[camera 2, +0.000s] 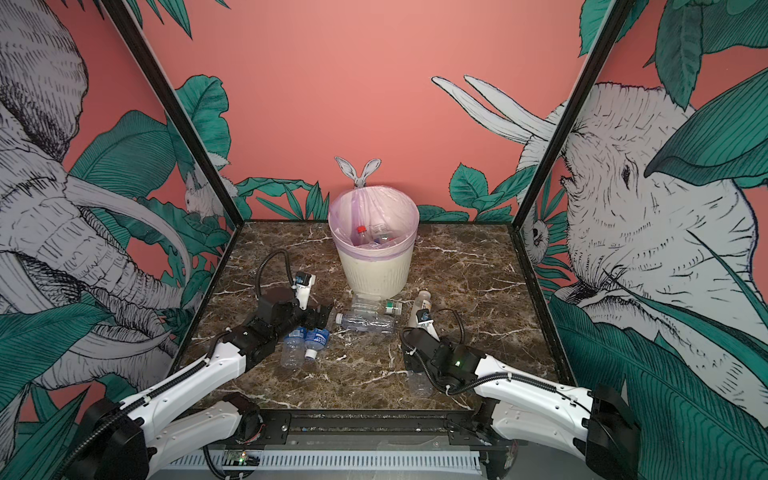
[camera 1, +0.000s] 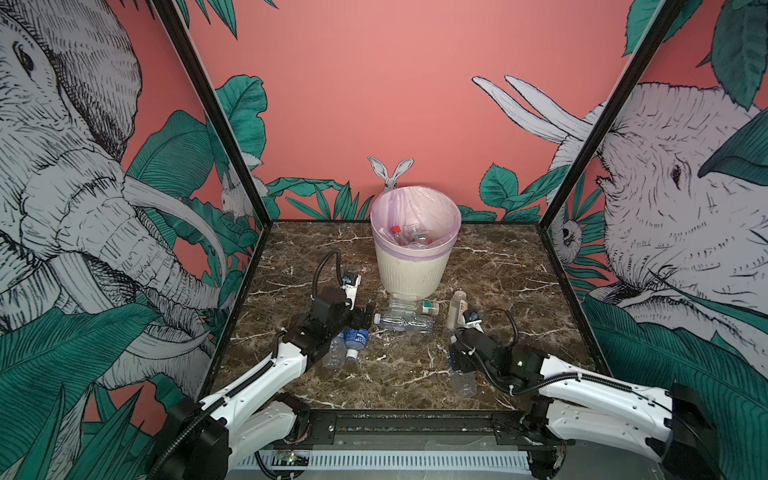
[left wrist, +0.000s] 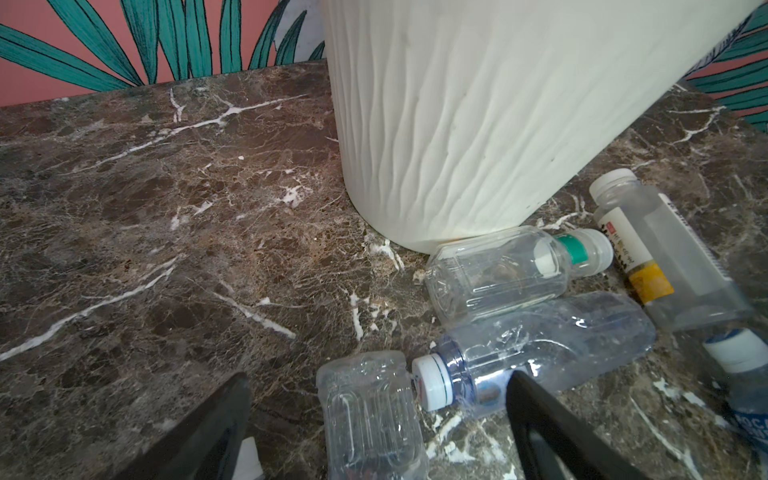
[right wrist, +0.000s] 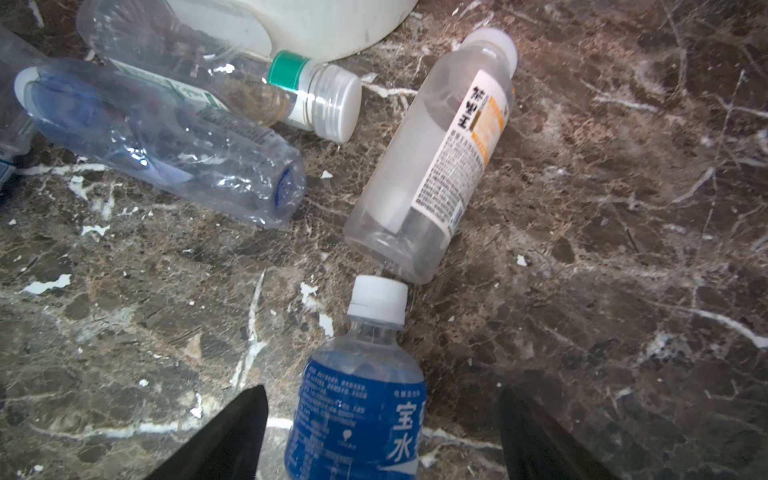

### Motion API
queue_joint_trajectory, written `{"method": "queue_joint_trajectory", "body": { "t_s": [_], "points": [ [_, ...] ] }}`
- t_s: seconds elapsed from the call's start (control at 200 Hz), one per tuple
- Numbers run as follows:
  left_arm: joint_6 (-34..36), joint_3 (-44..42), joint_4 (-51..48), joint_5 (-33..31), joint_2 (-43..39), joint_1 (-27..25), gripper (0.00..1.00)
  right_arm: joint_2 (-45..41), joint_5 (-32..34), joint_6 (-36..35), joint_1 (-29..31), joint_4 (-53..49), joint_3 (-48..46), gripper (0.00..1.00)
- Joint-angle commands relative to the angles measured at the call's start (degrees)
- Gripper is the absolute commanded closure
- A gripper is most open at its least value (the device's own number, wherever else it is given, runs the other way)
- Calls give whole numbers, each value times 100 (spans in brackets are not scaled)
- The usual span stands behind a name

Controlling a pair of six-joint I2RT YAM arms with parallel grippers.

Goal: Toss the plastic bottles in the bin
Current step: 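Lower the left gripper near the bin while the right gripper grasps the blue-label water bottle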

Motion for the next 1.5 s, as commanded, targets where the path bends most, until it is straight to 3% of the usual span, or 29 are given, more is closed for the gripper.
{"method": "queue_joint_trajectory", "body": {
  "t_s": [0.0,0.295,1.045,1.17,1.496],
  "points": [
    [146,-148,591,54,-13,6,4,144,-10,547,147,-314,22,11],
    [177,-231,649,87,24,2,4,376,-211,1046,437,-716,94,11],
    [198,-236,436,-44,-68,6,4,1099,-477,1689,938,-69,-253,13],
    [197,-225,438,-44,-15,4,4,1145,-503,1759,997,-4,-336,16],
    [196,-213,456,-54,71,2,4,1050,-336,1763,1143,-13,-337,34]
  ]
}}
